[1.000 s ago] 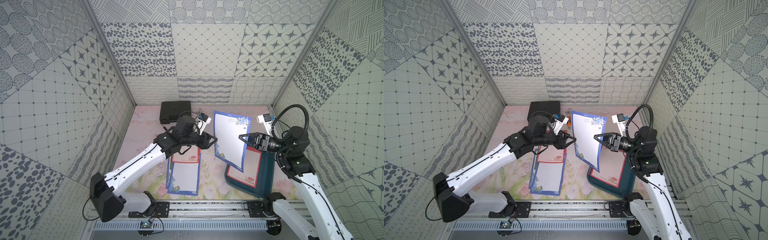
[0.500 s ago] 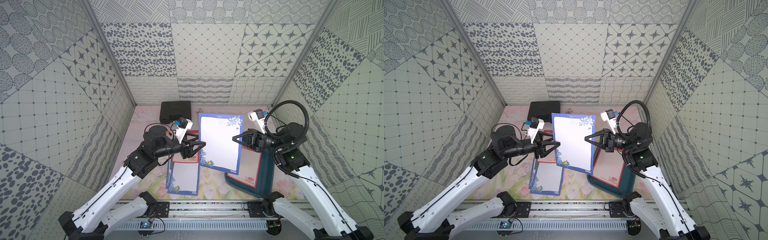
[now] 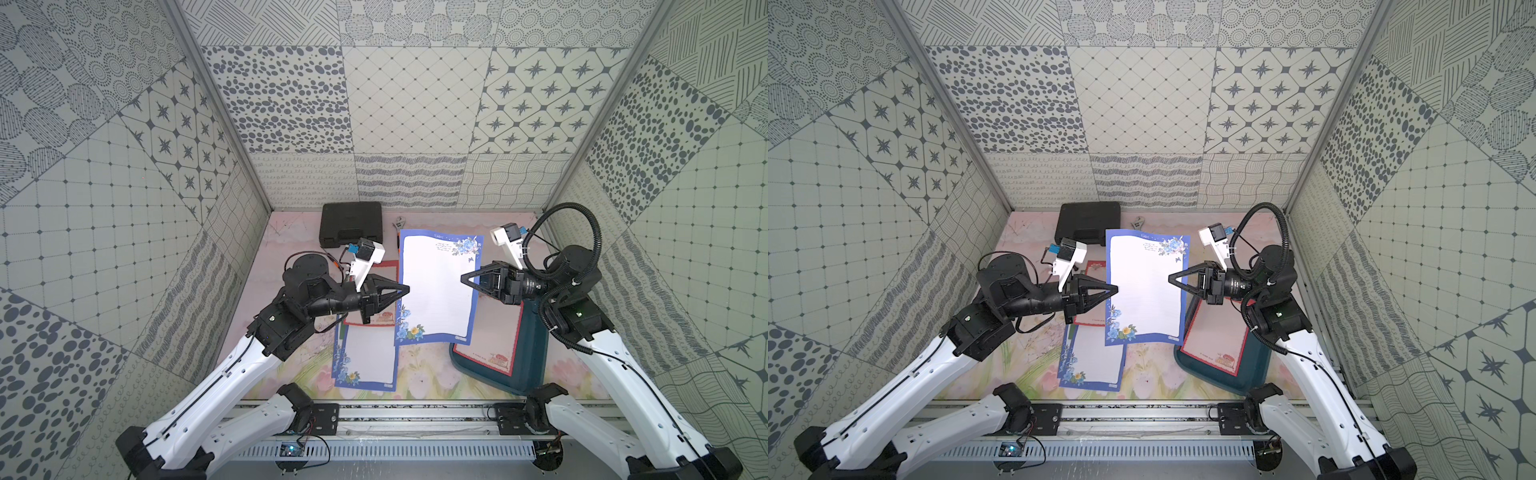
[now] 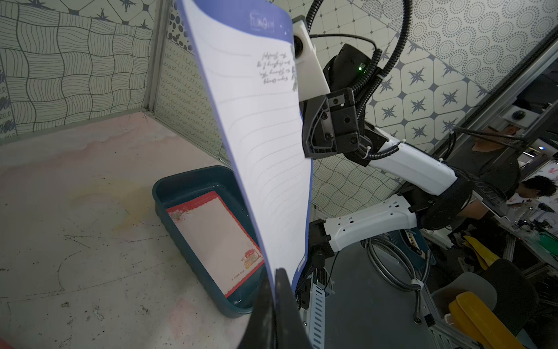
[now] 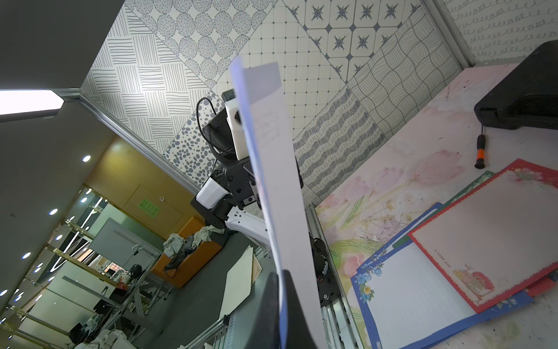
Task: Take out the stationery paper from the storage box
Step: Place the stationery paper at the center of the board.
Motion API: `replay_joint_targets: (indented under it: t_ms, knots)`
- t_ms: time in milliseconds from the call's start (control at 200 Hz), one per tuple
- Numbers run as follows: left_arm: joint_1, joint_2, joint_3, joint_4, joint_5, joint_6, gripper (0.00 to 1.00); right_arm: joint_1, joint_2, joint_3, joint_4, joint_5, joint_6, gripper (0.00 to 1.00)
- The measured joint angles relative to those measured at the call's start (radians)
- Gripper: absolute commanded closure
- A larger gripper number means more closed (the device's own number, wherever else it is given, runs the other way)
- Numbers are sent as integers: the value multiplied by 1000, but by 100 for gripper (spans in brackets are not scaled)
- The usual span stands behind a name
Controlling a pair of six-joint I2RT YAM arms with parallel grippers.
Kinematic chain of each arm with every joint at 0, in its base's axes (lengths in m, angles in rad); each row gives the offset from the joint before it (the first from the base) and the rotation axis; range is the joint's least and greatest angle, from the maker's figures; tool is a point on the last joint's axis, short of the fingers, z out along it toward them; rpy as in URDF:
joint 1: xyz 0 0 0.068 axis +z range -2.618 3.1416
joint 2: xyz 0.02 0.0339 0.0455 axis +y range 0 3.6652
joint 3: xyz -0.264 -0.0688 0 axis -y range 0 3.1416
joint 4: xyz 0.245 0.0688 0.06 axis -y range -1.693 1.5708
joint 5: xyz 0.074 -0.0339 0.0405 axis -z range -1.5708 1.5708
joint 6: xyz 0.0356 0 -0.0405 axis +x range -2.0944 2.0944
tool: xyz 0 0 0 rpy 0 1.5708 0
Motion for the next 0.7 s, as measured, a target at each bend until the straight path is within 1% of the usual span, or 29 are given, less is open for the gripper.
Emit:
replay_joint_targets:
  t_ms: [125,175,230,260,280,295,325,425,515,555,600,700]
  knots:
    - [0,6,-8,-1,-3,-24,100,0,6,-10,-27,9,-25,90]
    - [0,8,-12,-7,-13,-32,100,0,10,-12,-51,15,-41,82]
    - [0,11,-14,-24,-33,-39,100,0,14,-18,-75,31,-63,78]
    - [0,13,-14,-35,-44,-42,100,1,15,-21,-90,38,-74,68]
    - [0,16,-14,-46,-55,-42,100,1,18,-24,-99,48,-80,56]
    - [0,17,-14,-50,-62,-44,100,2,19,-27,-105,50,-87,49]
    - [0,21,-14,-69,-79,-48,100,3,23,-33,-118,62,-95,40]
    - [1,38,-19,-127,-130,-56,100,6,55,-50,-164,108,-130,22]
    - [9,59,-32,-187,-168,-63,100,6,87,-50,-253,182,-171,9]
    - [18,71,-35,-215,-177,-67,100,6,96,-49,-293,220,-194,5]
    - [31,89,-41,-245,-188,-72,100,6,103,-46,-349,276,-218,3]
    - [70,132,-57,-304,-200,-82,100,6,119,-9,-475,408,-270,3]
